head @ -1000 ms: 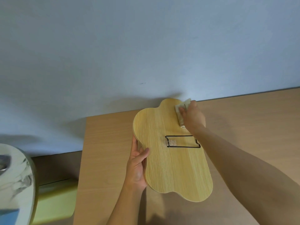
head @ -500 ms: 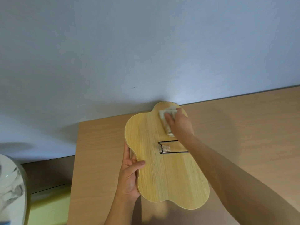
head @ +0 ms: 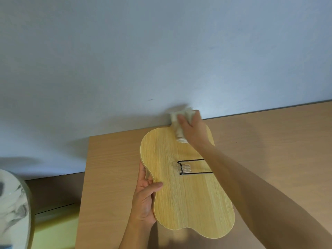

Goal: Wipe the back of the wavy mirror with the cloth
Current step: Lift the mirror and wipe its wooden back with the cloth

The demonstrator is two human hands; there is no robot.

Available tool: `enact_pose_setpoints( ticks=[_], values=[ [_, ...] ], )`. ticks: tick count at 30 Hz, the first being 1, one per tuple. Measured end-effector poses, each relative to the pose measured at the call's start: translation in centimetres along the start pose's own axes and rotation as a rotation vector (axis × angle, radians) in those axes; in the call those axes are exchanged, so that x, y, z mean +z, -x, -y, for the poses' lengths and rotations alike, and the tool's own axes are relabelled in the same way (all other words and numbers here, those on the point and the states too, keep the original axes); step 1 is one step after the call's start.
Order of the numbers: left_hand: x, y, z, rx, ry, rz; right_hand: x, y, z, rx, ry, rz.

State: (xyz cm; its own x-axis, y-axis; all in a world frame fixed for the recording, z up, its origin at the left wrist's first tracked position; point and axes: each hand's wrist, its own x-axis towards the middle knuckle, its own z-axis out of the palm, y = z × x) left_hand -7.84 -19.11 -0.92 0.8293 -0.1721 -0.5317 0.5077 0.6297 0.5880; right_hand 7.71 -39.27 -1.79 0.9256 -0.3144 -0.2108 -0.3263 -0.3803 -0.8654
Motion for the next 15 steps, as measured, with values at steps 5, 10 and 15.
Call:
enact_pose_setpoints(
  ticks=[5, 10, 15],
  values=[
    [-0.1, 0.1, 0.2, -0.004, -0.008, -0.012, 0.6, -1.4, -2.1, -0.049, 0.287, -0.038],
    [0.1, 0.2, 0.3, 0.020, 0.004, 0.001, -3.8, -4.0, -7.4, 0.151, 0.499, -0.185],
    [0.1, 0.1, 0.2, 0.013, -0.001, 0.003, -6.7, -3.8, -8.3, 0.147, 0.609, -0.310]
  ],
)
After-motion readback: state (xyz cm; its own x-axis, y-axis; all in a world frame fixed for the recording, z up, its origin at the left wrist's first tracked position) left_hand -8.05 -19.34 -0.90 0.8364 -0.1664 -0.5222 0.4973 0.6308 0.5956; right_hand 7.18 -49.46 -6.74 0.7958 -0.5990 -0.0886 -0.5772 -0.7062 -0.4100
